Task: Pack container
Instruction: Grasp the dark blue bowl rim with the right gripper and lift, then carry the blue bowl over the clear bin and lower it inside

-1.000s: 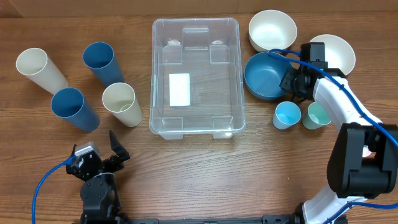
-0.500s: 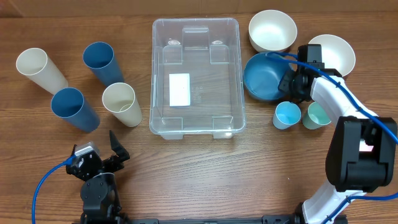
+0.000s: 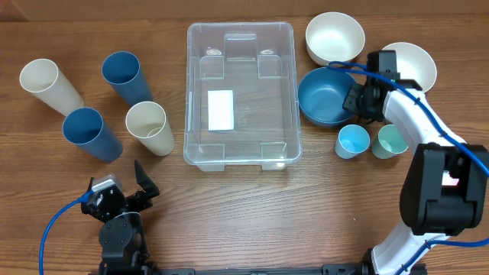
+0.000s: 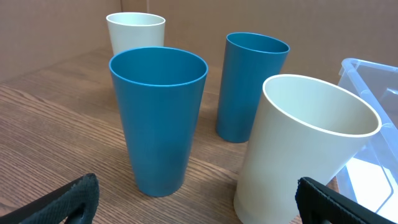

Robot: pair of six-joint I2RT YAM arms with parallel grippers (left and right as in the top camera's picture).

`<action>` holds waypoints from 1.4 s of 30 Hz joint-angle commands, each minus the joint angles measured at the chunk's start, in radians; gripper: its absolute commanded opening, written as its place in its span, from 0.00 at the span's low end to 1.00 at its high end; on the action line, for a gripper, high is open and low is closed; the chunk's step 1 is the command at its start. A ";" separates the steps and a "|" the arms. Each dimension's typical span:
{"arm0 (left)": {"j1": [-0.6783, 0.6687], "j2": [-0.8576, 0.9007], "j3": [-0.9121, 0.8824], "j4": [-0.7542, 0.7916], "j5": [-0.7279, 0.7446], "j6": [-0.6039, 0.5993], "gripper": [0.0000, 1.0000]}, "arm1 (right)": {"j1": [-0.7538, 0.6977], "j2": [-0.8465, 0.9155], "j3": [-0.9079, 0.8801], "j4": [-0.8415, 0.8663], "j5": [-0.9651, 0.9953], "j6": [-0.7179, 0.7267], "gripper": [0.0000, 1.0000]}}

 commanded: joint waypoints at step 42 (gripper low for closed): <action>0.005 -0.005 -0.002 0.000 -0.019 0.020 1.00 | 0.427 0.090 0.377 0.215 -0.152 -0.127 0.04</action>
